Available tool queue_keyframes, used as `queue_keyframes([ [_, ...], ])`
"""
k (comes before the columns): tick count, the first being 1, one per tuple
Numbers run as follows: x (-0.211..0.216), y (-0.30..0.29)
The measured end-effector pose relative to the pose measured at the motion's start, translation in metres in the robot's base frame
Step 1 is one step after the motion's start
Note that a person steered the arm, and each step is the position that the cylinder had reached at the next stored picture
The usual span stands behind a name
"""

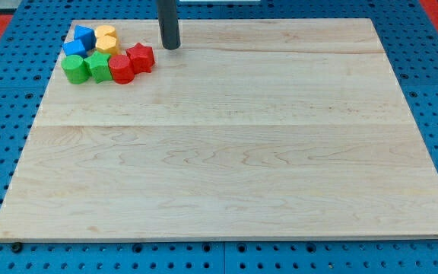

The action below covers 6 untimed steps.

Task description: Place the arm towards the bottom right of the red circle

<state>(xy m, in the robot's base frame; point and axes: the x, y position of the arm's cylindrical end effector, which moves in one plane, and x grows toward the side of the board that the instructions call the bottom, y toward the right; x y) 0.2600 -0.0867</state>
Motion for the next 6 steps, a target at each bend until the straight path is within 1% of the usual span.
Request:
queue_keyframes([
  [1, -0.003, 0.000],
  [2, -0.017, 0.023],
  [3, 0.011, 0.071],
  [4, 0.079, 0.090],
  [5, 0.143, 0.049],
  [6, 0.162, -0.035],
])
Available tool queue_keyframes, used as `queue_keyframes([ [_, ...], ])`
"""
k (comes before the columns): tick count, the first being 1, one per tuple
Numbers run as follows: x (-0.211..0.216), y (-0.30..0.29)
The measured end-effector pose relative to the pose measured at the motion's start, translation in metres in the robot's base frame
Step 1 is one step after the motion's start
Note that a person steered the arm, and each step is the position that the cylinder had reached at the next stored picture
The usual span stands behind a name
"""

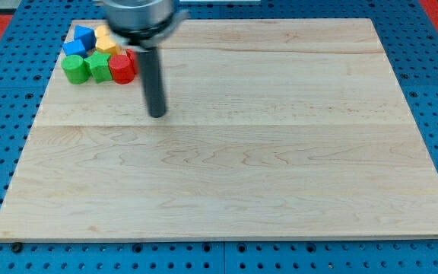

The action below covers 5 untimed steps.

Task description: Place the arm towards the bottom right of the red circle

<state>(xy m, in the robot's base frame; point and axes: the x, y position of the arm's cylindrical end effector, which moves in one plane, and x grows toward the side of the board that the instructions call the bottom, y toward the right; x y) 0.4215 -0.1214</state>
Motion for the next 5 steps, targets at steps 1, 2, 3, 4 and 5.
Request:
queue_keyframes([
  [1, 0.000, -0.001],
  [2, 0.005, -0.001],
  [3, 0.010, -0.001],
  [4, 0.020, -0.011],
  [5, 0.045, -0.092],
])
